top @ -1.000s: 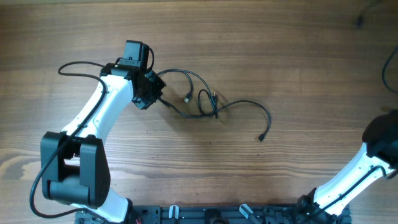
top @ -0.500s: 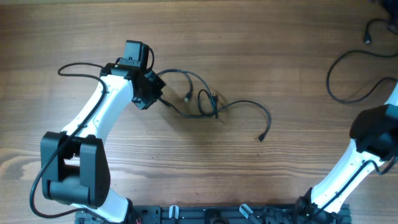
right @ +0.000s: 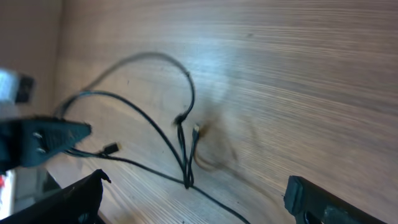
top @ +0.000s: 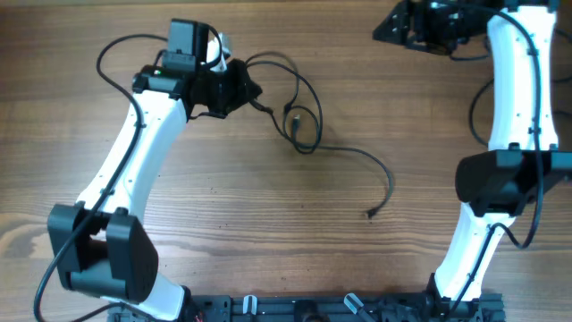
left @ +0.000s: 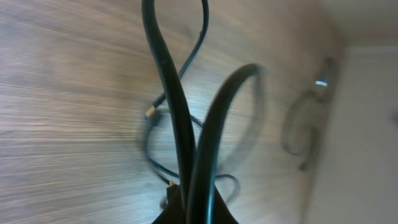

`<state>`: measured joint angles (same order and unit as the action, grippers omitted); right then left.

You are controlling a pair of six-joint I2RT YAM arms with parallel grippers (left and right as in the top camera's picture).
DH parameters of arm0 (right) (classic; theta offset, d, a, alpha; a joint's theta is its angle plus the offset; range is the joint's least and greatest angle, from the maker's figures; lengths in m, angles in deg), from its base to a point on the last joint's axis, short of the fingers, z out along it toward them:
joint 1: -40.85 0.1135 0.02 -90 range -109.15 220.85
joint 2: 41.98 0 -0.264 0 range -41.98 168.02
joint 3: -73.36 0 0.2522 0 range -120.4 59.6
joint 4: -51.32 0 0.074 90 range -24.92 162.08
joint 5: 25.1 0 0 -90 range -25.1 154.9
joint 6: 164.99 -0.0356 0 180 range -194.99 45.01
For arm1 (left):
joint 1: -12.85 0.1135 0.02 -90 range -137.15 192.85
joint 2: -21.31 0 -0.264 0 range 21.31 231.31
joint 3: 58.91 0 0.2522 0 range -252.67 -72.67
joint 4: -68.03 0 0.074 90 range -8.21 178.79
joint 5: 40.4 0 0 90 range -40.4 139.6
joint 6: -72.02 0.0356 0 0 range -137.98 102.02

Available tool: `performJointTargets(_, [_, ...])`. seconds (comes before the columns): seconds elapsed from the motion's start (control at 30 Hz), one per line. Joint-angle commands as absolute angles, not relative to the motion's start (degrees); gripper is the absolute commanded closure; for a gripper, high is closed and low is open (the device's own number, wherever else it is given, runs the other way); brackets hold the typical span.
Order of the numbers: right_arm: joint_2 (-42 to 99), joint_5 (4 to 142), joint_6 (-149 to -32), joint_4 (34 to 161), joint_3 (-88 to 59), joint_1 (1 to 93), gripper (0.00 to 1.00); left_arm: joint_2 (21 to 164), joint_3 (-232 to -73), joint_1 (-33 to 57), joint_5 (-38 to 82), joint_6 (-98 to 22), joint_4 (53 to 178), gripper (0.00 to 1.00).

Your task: Untangle cables

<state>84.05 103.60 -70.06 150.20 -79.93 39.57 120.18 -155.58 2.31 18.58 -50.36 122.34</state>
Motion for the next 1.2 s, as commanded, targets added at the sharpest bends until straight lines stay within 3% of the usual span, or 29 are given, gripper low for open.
performJointTargets(0.0, [82.09, 105.94, -64.11, 150.16, -80.58, 43.61, 0.09, 115.94, -157.7, 5.39, 8.22, -56.31, 122.56, 0.96])
performJointTargets(0.23, [82.2, 104.63, -60.13, 147.75, -80.58, 53.67, 0.2, 115.85, -157.7, 12.75, -15.63, -61.97, 122.48, 0.92])
performJointTargets(0.37, [82.31, 103.71, -60.42, 147.2, -80.56, 58.91, 0.27, 115.85, -157.7, 13.89, -19.5, -62.04, 122.48, 0.92])
performJointTargets(0.53, [82.37, 98.97, -64.99, 145.06, -80.52, 63.59, 0.29, 115.85, -157.7, 14.37, -26.01, -66.19, 121.82, 0.89])
performJointTargets(0.57, [82.42, 98.97, -65.12, 144.78, -80.52, 63.72, 0.29, 115.85, -157.7, 14.37, -27.26, -66.91, 120.7, 0.78])
performJointTargets(0.6, [82.42, 98.51, -66.19, 144.49, -80.52, 63.68, 0.29, 115.85, -157.7, 14.37, -27.28, -66.82, 120.09, 0.46])
performJointTargets(0.63, [82.42, 96.5, -68.2, 144.14, -80.52, 63.59, 0.28, 115.87, -157.68, 14.35, -26.99, -65.95, 120.11, 0.33])
performJointTargets(0.73, [82.42, 92.17, -72.02, 144.17, -80.52, 63.48, 0.28, 115.87, -157.68, 13.52, -21.27, -59.92, 121.84, 0.21])
performJointTargets(1.0, [84.34, 89.26, -75.65, 145.15, -80.52, 63.63, 0.28, 115.96, -157.66, 11.59, 28.65, -59.89, 138.19, 0.21])
performJointTargets(1.17, [89.78, 89.24, -76.79, 148.76, -80.52, 65.21, 0.35, 117.1, -157.64, 14.52, 39.52, -63.48, 142.85, 0.22])
